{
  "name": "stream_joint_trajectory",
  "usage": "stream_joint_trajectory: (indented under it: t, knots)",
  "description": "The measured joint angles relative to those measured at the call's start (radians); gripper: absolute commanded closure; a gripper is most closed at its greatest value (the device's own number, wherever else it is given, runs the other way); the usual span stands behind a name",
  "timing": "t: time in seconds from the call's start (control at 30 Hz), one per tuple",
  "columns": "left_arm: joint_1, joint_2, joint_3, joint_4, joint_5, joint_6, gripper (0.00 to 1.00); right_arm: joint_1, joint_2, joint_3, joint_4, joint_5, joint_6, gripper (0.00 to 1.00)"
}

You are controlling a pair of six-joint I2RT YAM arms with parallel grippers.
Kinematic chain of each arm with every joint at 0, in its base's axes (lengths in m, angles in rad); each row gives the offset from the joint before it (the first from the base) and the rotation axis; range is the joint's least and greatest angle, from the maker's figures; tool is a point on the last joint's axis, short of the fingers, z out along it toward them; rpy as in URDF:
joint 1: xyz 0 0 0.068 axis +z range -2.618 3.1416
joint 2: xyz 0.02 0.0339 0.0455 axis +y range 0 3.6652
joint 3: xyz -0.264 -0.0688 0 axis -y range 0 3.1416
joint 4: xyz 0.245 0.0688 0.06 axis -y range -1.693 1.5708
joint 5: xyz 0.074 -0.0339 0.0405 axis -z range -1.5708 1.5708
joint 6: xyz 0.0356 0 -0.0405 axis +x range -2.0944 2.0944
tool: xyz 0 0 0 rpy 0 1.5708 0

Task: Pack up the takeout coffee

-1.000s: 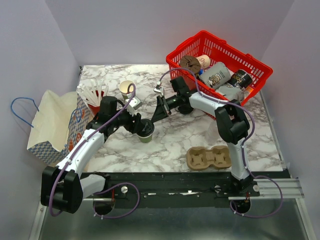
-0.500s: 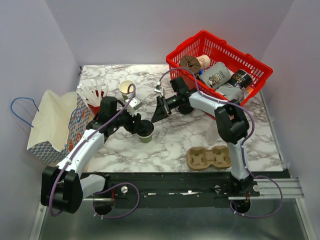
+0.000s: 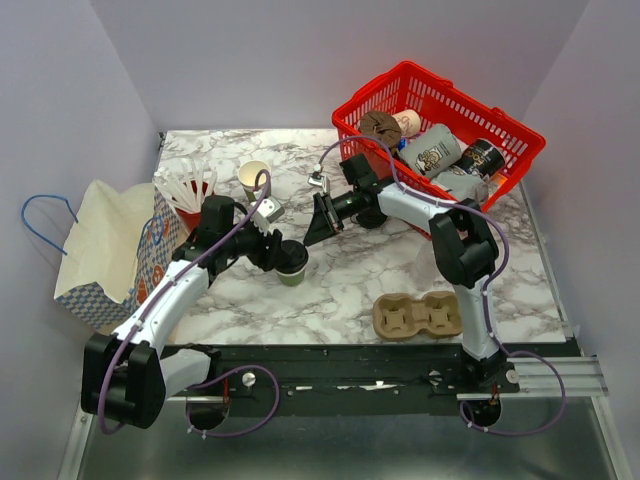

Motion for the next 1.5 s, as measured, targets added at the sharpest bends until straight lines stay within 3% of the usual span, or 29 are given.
stream_joint_trajectory:
  t: [0.73,1.5]
  knots:
    - [-0.013,-0.023,-0.023,0.000,0.017,-0.031,0.34,0.000,0.000,0.005,-0.055,0.062,-0.069,0.59]
    - [-0.059,-0.033,-0.021,-0.040,0.008,0.066,0.34,0.000,-0.001,0.064,-0.078,0.122,-0.155,0.55]
